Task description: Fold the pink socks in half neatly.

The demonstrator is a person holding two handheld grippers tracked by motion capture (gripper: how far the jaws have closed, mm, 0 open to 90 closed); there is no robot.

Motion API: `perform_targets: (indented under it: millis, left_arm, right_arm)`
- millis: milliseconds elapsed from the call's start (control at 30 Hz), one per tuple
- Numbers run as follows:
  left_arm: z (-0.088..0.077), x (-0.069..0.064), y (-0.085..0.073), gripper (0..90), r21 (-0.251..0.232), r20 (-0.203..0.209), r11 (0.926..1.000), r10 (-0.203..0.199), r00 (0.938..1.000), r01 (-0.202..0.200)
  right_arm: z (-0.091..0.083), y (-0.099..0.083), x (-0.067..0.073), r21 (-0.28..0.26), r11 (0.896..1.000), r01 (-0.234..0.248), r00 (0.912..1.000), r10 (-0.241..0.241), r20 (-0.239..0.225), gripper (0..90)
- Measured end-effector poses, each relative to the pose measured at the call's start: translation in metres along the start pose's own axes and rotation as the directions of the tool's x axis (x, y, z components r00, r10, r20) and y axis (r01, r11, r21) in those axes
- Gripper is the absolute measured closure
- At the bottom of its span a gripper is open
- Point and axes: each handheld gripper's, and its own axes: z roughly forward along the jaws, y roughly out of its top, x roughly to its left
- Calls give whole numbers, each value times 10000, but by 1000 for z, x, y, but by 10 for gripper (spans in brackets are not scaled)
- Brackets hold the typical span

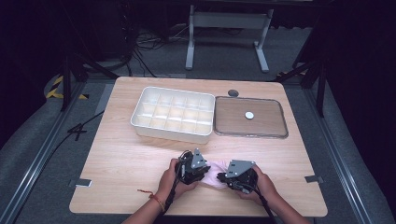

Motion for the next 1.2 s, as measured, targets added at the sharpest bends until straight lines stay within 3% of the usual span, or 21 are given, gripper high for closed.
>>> perform_targets:
  millis: [133,333,400,533,633,700,733,833,933,967,1200]
  left_arm:
    - [0,0,0,730,62,-4,9998,192,9998,-192]
    - [-2,2,0,713,-14,217,10000,8,9998,-8]
    - [-6,5,-1,678,-83,338,9988,-470,9983,473]
    - [-15,5,1,645,-332,591,9961,-791,9951,812]
    - [-22,2,-2,585,-126,1047,9946,-1009,9894,1027]
    - [-23,1,-3,572,-92,1154,9942,-1056,9877,1074]
    - [-23,-2,-6,555,48,1307,9926,-1208,9840,1212]
    - [-22,-6,-11,506,413,1432,9907,-1340,9806,1294]
    - [-21,-6,-13,516,496,1411,9893,-1426,9797,1369]
    - [-20,-7,-14,538,473,1520,9881,-1521,9766,1465]
    - [-18,-9,-15,571,403,1532,9882,-1520,9764,1475]
  right_arm:
    - [-4,-7,-3,-52,10000,-59,9999,59,126,858]
    - [-7,-11,-5,-20,9999,-101,9993,102,355,847]
    - [-7,-11,-5,9,10000,-98,9993,97,374,847]
    - [-6,-12,-6,-6,9999,-169,9992,169,357,850]
    - [-6,-13,-9,-56,9997,-222,9992,224,327,851]
    - [-5,-13,-9,-61,9997,-219,9991,221,358,851]
    - [-6,-13,-8,-64,9997,-228,9991,230,343,851]
    - [-5,-13,-8,-34,9999,-164,9990,165,417,852]
    - [-5,-13,-8,-57,9998,-210,9991,212,362,853]
    - [-5,-13,-8,-62,9997,-223,9992,225,344,852]
    - [-5,-14,-10,-77,9996,-286,9993,288,252,853]
